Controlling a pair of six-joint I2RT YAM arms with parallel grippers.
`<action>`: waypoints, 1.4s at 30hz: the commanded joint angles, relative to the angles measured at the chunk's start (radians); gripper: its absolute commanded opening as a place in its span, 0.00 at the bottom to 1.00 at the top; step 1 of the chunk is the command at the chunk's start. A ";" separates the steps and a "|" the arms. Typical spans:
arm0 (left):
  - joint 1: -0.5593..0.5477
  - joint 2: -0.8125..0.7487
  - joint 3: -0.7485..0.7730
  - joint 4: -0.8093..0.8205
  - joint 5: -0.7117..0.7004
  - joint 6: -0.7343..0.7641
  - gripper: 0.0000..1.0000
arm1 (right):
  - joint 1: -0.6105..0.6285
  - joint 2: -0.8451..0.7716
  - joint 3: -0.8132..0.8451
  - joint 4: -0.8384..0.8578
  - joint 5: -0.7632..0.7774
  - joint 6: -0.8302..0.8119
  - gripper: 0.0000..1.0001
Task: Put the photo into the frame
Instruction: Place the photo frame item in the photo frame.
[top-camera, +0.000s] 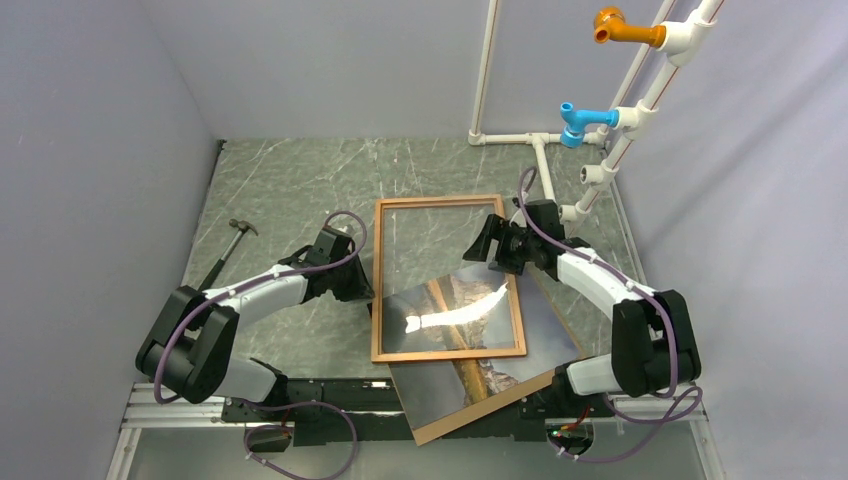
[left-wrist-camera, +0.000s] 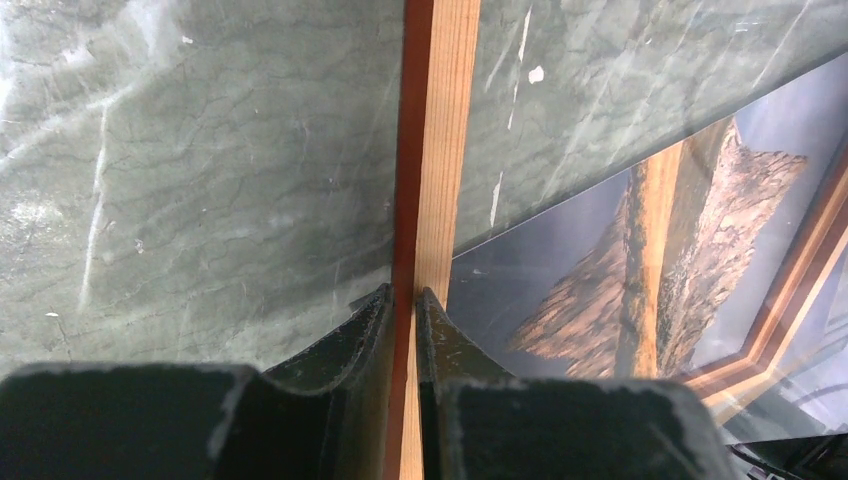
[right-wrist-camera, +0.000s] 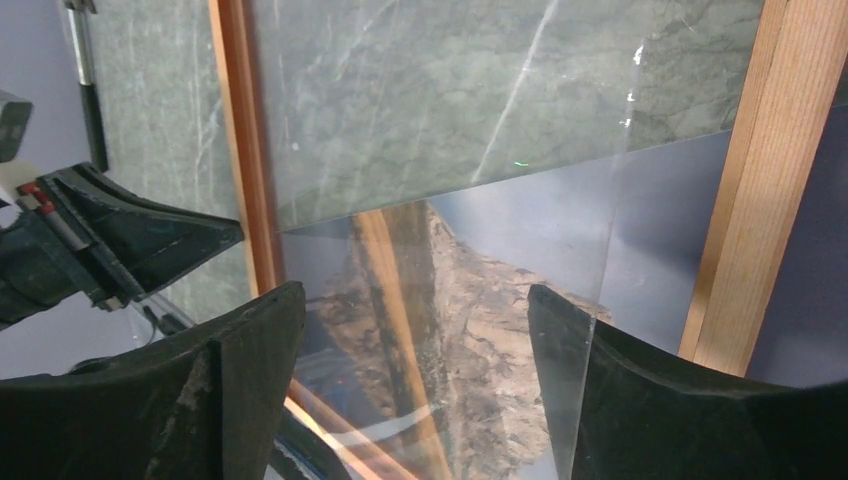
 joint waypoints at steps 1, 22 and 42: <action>-0.012 0.033 0.004 -0.046 -0.034 0.032 0.18 | 0.023 0.015 0.034 -0.021 0.062 -0.036 0.86; -0.014 0.016 0.006 -0.052 -0.037 0.030 0.18 | 0.155 0.059 0.103 -0.167 0.383 -0.097 1.00; -0.014 0.015 0.009 -0.062 -0.044 0.034 0.18 | 0.238 0.064 0.186 -0.300 0.635 -0.121 1.00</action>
